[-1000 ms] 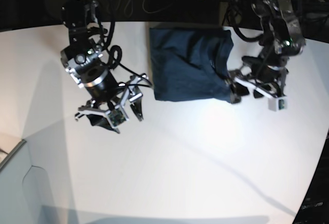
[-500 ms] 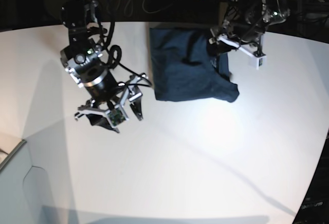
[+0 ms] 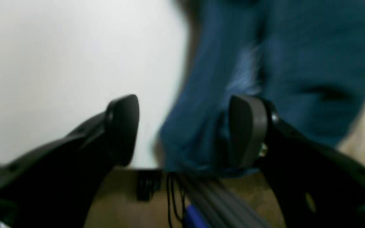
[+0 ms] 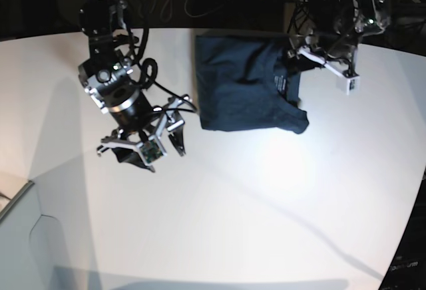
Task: Layout the t-shirt on the table in an organized manner, then fold the t-shirt properly
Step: 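Press and tuck the stack edge with the left gripper, then push the folded stack with the left gripper to square it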
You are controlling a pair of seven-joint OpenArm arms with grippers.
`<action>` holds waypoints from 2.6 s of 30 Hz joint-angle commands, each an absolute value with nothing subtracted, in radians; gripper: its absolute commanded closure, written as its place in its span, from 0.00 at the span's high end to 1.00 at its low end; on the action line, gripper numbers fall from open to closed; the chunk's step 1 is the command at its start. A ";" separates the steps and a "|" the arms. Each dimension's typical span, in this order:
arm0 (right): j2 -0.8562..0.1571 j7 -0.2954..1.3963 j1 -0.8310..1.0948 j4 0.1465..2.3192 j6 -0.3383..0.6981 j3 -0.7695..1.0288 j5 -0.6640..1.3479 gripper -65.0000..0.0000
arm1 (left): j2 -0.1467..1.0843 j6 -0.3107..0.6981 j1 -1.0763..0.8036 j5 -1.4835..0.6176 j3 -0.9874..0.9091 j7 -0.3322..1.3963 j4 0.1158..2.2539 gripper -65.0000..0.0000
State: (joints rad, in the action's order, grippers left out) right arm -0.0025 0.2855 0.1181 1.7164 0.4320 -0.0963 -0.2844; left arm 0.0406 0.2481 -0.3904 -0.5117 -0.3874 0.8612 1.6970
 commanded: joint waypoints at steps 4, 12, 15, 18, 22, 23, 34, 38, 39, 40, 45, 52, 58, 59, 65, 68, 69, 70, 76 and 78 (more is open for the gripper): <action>0.001 0.259 0.110 1.733 0.440 -0.097 -0.277 0.59 | 0.027 0.255 -0.415 -0.558 -0.372 0.855 1.799 0.66; 0.001 0.259 0.111 1.733 0.440 -0.101 -0.277 0.59 | 0.027 0.255 -0.323 -0.596 -0.374 0.848 1.653 0.66; 0.001 0.259 0.113 1.733 0.440 -0.097 -0.277 0.59 | 0.027 0.255 -0.286 -0.596 -0.369 0.848 1.598 0.66; 0.001 0.259 0.111 1.718 0.440 -0.097 -0.277 0.59 | 0.021 0.255 -0.252 -0.590 -0.366 0.848 1.554 0.66; 0.001 0.259 0.111 1.705 0.440 -0.097 -0.277 0.59 | 0.021 0.255 -0.231 -0.590 -0.364 0.848 1.500 0.66; 0.001 0.259 0.111 1.705 0.440 -0.097 -0.277 0.59 | 0.021 0.255 -0.229 -0.590 -0.364 0.848 1.486 0.66; 0.001 0.257 0.113 1.705 0.440 -0.101 -0.277 0.59 | 0.030 0.255 -0.147 -0.590 -0.226 0.846 1.319 0.20; -0.002 0.257 0.127 1.705 0.440 -0.097 -0.278 0.59 | 0.056 0.254 -0.076 -0.536 -0.105 0.848 1.256 0.00; -0.015 0.257 0.131 1.705 0.440 -0.096 -0.278 0.59 | 0.067 0.254 -0.053 -0.501 -0.061 0.846 1.245 0.02; -0.030 0.257 0.133 1.705 0.440 -0.096 -0.278 0.59 | 0.074 0.254 -0.031 -0.470 -0.022 0.846 1.239 0.00; -0.062 0.254 0.147 1.705 0.440 -0.021 -0.278 0.58 | 0.124 0.254 0.094 -0.269 0.206 0.846 1.233 0.00; -0.058 0.257 0.154 1.705 0.440 0.177 -0.278 0.58 | 0.113 0.255 0.306 -0.048 0.493 0.831 1.222 0.00; -0.044 0.251 0.189 1.715 0.440 0.309 -0.278 0.58 | 0.054 0.255 0.441 0.035 0.687 0.641 1.069 0.00; -0.044 0.251 0.196 1.715 0.440 0.328 -0.278 0.58 | 0.039 0.255 0.461 0.036 0.713 0.602 1.027 0.00; -0.044 0.249 0.228 1.715 0.440 0.400 -0.278 0.58 | -0.030 0.255 0.535 0.038 0.820 0.509 0.852 0.00; -0.044 0.249 0.232 1.715 0.440 0.406 -0.278 0.58 | -0.050 0.255 0.545 0.039 0.822 0.478 0.814 0.00; -0.044 0.249 0.232 1.715 0.440 0.406 -0.278 0.58 | -0.050 0.255 0.549 0.039 0.822 0.467 0.809 0.00; -0.044 0.251 0.234 1.715 0.440 0.406 -0.278 0.58 | -0.050 0.255 0.550 0.039 0.822 0.461 0.809 0.01; -0.021 0.251 0.231 1.715 0.440 0.404 -0.278 0.58 | -0.050 0.255 0.550 0.039 0.822 0.461 0.822 0.27; -0.018 0.251 0.231 1.715 0.440 0.403 -0.278 0.58 | -0.047 0.255 0.552 0.039 0.819 0.456 0.822 0.35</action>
